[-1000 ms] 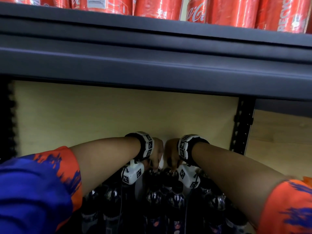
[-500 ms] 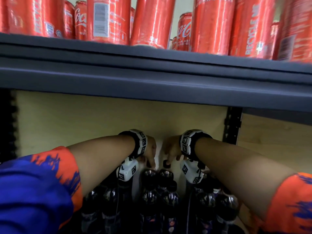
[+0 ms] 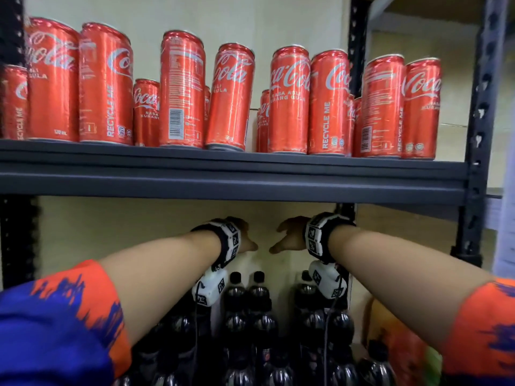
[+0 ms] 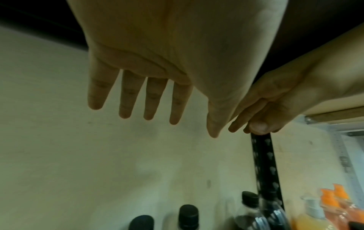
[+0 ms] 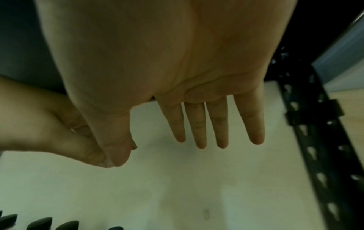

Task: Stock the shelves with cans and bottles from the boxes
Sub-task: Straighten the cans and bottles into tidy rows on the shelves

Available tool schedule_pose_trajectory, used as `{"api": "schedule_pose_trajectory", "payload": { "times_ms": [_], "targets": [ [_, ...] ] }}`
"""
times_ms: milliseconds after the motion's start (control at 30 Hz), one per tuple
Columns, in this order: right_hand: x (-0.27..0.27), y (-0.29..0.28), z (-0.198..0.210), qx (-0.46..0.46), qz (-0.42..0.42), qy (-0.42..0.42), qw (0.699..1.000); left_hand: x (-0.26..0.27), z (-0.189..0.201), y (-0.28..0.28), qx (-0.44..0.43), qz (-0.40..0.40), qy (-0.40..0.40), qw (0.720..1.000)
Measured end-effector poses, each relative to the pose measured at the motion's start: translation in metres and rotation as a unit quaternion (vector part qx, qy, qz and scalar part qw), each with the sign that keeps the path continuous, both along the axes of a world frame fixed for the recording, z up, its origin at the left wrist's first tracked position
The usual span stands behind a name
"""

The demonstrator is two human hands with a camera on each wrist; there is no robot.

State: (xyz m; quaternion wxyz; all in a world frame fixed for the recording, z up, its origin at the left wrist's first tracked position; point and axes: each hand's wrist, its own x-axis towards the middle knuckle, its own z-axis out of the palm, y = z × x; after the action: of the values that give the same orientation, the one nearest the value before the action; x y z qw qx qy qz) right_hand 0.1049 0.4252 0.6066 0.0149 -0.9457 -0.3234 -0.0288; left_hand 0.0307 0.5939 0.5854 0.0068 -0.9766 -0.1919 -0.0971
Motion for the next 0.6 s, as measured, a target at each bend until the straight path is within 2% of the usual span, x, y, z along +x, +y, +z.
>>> {"api": "schedule_pose_trajectory", "payload": {
  "times_ms": [200,433,600],
  "targets": [
    [-0.004,-0.043,0.000,-0.043,-0.033,-0.024,0.998,-0.009,0.007,-0.044,0.010,-0.031,-0.001,0.999],
    [0.020,-0.081,-0.021,-0.077,-0.063,-0.015,0.995,0.008,-0.006,-0.085,0.007,-0.058,0.007,0.998],
    [0.093,-0.089,-0.053,-0.115,-0.052,-0.032,0.991,0.034,-0.017,-0.099,-0.007,-0.077,0.004,0.997]
  ]
}}
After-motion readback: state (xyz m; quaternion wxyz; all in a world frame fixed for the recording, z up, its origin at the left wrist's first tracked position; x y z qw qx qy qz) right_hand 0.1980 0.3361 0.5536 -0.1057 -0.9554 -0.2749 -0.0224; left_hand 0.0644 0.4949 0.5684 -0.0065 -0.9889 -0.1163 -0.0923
